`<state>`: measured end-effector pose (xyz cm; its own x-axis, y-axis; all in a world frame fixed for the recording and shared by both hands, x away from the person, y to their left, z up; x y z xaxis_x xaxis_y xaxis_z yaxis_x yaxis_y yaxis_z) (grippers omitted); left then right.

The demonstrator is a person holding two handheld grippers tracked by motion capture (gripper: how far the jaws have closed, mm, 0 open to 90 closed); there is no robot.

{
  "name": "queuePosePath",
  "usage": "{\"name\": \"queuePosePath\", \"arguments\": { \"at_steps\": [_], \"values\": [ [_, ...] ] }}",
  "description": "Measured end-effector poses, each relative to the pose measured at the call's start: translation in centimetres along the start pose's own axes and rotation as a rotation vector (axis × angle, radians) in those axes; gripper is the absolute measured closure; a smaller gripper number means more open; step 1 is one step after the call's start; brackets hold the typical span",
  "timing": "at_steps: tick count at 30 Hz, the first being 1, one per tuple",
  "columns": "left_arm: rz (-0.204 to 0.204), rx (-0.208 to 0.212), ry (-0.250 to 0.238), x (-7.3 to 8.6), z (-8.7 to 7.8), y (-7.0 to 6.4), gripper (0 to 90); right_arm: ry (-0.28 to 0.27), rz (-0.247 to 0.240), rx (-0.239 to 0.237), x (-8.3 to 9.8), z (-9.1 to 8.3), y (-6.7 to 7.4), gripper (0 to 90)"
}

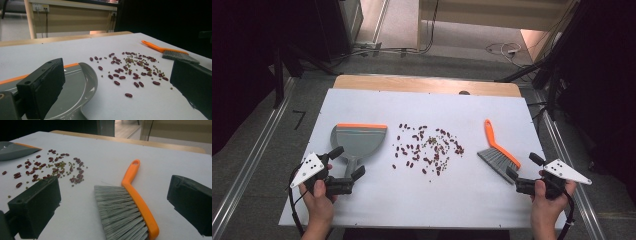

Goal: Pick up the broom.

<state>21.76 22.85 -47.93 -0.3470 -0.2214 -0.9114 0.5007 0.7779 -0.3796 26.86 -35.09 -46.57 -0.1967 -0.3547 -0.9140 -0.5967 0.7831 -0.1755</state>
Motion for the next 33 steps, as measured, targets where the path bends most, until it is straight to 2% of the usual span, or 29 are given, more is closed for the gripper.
{"name": "queuePosePath", "arguments": {
  "at_steps": [5, 12, 15, 23, 27, 31, 33],
  "values": [
    [0.005, -0.016, -0.01, -0.1, -0.2, -0.1, 0.7, 0.018, 0.0, -0.022, -0.4, 0.7, 0.3, 0.0],
    [0.005, -0.019, -0.016, -0.2, -0.2, -0.2, 0.7, 0.044, 0.006, -0.004, -2.0, 1.5, 0.0, 0.0],
    [0.005, -0.018, -0.012, -0.1, -0.2, -0.2, 0.8, 0.072, -0.012, 0.012, -2.8, 2.3, -0.4, 0.0],
    [-0.002, -0.017, -0.009, -0.1, -0.4, 0.0, 0.8, 0.121, -0.027, -0.013, -5.4, 5.2, -1.5, 0.0],
    [-0.005, -0.015, -0.008, -0.1, -0.4, 0.0, 0.8, 0.174, -0.022, -0.046, -6.6, 7.1, -2.0, 0.0],
    [-0.005, -0.01, -0.005, -0.1, -0.4, -0.1, 0.8, 0.241, -0.009, -0.06, -7.5, 9.0, -3.0, 0.5],
    [-0.005, -0.008, -0.003, 0.0, -0.3, -0.1, 0.8, 0.278, 0.001, -0.053, -7.8, 9.8, -3.4, 2.5]
  ]
}}
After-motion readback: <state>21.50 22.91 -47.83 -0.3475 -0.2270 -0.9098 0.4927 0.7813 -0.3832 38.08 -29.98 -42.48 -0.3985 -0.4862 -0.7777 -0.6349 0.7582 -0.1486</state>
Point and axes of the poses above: each handheld gripper's, and its own axes: z roughly forward along the jaws, x roughly out of its underside, y roughly to its left, the point moved 1 cm from there along z, roughly forward along the jaws, and after that the axes turned 14 degrees about -z, right-handed, at the moved point
